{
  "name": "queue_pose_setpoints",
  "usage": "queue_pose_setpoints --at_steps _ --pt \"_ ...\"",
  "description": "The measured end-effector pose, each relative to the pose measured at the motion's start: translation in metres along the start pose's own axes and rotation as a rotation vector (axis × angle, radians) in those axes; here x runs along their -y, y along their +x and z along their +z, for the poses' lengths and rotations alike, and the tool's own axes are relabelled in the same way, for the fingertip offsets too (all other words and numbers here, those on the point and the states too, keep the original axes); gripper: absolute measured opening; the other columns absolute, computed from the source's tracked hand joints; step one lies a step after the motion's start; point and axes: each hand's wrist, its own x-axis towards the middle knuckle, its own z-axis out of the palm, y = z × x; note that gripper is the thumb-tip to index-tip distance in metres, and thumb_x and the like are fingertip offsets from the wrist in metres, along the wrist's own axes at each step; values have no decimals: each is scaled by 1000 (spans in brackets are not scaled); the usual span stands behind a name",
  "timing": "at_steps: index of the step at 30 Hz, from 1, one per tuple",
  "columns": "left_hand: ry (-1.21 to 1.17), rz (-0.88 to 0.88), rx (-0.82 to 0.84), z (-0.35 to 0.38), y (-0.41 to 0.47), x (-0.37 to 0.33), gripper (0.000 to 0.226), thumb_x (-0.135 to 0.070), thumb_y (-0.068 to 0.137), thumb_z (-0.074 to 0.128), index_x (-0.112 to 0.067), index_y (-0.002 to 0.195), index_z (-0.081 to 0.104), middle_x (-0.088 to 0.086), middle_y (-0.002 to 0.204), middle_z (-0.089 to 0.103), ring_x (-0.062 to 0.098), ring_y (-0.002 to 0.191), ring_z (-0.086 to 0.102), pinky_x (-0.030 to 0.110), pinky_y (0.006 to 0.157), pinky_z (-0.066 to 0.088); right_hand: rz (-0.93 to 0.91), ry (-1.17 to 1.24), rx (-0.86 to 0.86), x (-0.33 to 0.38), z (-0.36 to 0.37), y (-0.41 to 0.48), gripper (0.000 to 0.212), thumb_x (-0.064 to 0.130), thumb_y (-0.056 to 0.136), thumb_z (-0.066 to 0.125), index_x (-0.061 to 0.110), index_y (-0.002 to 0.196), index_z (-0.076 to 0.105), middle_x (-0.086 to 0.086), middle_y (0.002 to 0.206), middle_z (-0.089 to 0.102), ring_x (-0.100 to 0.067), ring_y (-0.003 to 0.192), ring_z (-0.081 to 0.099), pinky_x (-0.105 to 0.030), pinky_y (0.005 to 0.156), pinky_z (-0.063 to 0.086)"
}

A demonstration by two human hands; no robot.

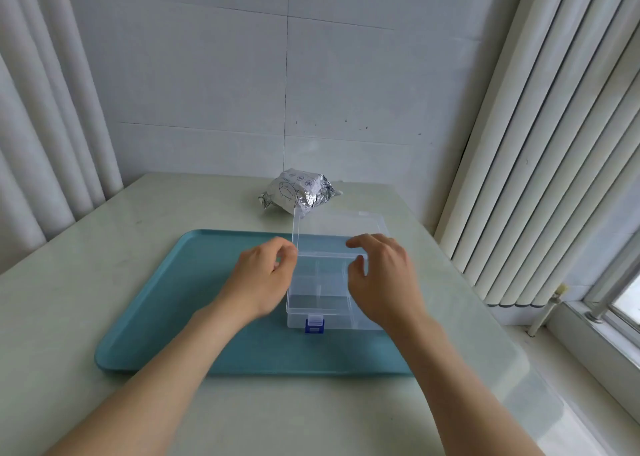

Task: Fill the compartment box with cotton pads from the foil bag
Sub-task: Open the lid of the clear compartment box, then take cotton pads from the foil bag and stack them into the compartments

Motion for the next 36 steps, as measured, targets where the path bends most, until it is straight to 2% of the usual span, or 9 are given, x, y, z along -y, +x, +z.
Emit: queue_pose_setpoints --at_steps 5,9,12,15,17,20,23,29,36 --pt "273 35 18 -25 25 33 22 -26 104 54 -24 118 71 -6 122 70 23 117 61 37 105 44 -138 -43 124 36 24 31 37 9 92 56 17 125 71 -5 115 74 -29 108 64 -41 97 49" --pt "424 -64 0 -29 34 67 27 -26 101 55 -31 124 68 -5 151 55 29 153 36 62 122 19 -122 -138 172 60 59 83 32 14 95 53 15 121 70 -11 108 74 -35 103 65 -42 91 50" --pt "328 -82 -21 -30 36 79 26 -26 98 56 -31 120 69 -9 131 66 24 133 55 48 112 38 -98 -225 217 71 87 122 20 9 94 53 8 107 67 -15 101 71 -40 98 64 -39 80 46" --pt "318 -102 -48 -31 37 83 27 -28 96 57 -35 120 67 -11 115 69 21 119 59 41 103 40 -61 -294 256 75 114 148 4 7 92 54 10 90 52 -16 107 63 -40 104 60 -37 79 37" --pt "327 -110 -54 -28 38 84 27 -29 96 57 -36 120 67 -11 110 67 22 116 58 40 99 38 -5 -334 276 73 132 162 13 9 90 56 12 102 52 -17 123 54 -41 115 53 -41 89 39" --pt "337 -119 -55 -26 40 84 27 -28 96 56 -35 120 66 -12 103 60 22 116 56 41 100 38 125 -394 339 68 155 179 63 12 85 60 26 142 37 -18 155 23 -53 127 40 -50 106 37" --pt "355 -120 -49 -24 39 82 26 -28 97 54 -34 120 64 -13 99 53 23 114 54 43 102 38 234 -366 425 66 166 186 79 14 85 62 38 150 24 -17 164 4 -58 123 47 -50 100 38" --pt "386 -128 -51 -21 38 81 25 -26 98 51 -31 120 61 -9 115 64 26 120 52 49 109 36 73 -455 311 72 175 194 65 2 84 63 27 141 44 -15 140 47 -45 116 62 -53 107 35" --pt "345 -155 -32 -19 39 84 28 -27 101 48 -32 123 65 -12 130 67 28 140 48 57 118 30 -162 -67 162 97 159 186 69 -1 85 57 24 149 46 -12 127 61 -43 116 57 -46 95 48"
